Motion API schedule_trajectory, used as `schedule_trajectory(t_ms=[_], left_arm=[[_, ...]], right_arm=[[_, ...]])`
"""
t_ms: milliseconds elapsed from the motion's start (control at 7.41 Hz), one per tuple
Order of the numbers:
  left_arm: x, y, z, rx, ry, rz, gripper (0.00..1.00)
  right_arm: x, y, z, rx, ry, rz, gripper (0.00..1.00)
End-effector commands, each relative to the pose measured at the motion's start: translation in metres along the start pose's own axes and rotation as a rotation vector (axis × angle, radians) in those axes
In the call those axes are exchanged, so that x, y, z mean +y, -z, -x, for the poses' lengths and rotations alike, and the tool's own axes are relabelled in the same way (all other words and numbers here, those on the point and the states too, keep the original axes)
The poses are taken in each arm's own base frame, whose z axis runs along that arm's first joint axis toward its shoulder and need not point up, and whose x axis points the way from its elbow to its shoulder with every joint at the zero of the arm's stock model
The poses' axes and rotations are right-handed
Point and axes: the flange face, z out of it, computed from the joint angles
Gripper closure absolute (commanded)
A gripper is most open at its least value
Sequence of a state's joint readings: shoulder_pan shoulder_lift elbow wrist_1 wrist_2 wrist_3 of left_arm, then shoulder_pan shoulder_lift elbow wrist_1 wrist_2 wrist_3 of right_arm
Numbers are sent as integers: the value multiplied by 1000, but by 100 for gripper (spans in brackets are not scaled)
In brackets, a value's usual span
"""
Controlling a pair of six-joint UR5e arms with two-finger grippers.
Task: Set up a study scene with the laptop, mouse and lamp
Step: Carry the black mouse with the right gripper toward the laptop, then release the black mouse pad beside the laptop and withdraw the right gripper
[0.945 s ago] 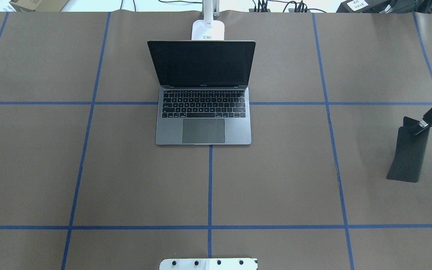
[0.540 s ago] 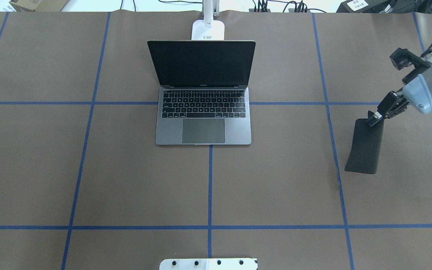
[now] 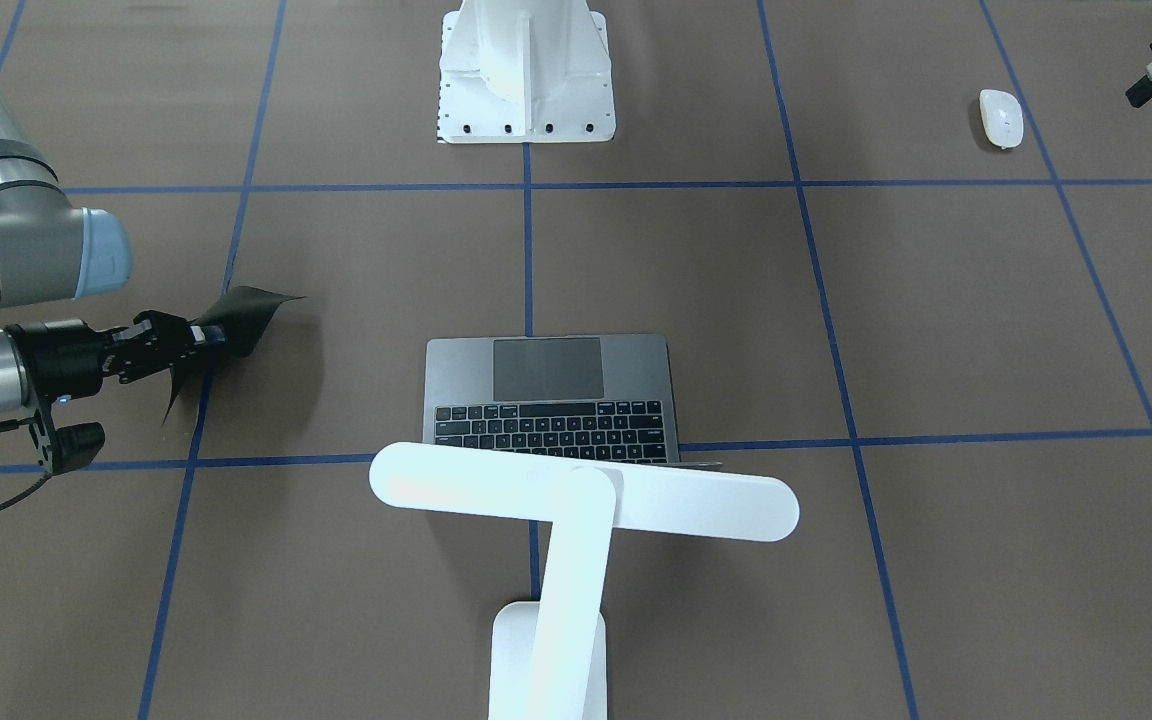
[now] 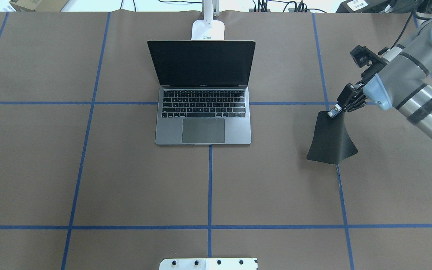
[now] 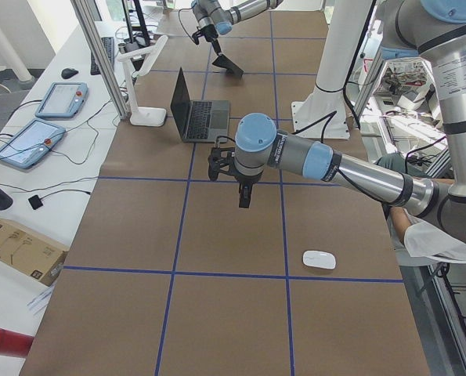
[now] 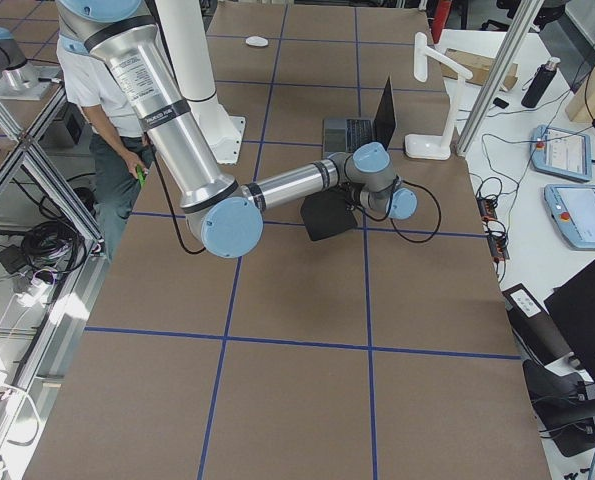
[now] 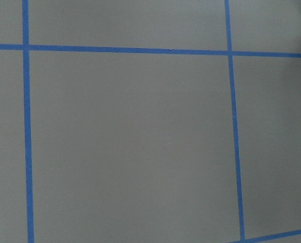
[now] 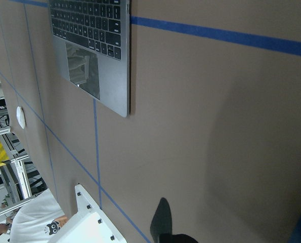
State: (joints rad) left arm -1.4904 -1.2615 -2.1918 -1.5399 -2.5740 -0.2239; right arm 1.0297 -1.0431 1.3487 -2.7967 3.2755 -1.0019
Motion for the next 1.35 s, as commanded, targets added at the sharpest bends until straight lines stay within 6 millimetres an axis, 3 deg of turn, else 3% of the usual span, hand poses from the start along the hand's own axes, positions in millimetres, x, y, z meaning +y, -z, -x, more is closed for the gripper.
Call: schedule_trajectory(t_ms=[0,135,270,405,810,945,1215], left_arm=[[0,1,0,0,-1,-1,0],[0,1,-1,0,-2,-2,0],[1,2,-3,1,-5,-4,0],[1,3,-3,1,-6,-5,0],[0,3,-5,1,-9,-6,0],[0,3,-4,1,-7,-5,0],[-2,3,-6,2,-12,-9,0]], right_arm=[[-24,-28,10,-49,-6,-37,100],[-31,-39,10,-78,-16,-67,91],[-43,-44,19,-85,-12,-73,51],[-50,-45,26,-93,-6,-83,1],[-72,-43,45,-184,4,-222,1],[-78,-33,46,-211,0,-280,1],[-89,11,55,-213,13,-350,1]])
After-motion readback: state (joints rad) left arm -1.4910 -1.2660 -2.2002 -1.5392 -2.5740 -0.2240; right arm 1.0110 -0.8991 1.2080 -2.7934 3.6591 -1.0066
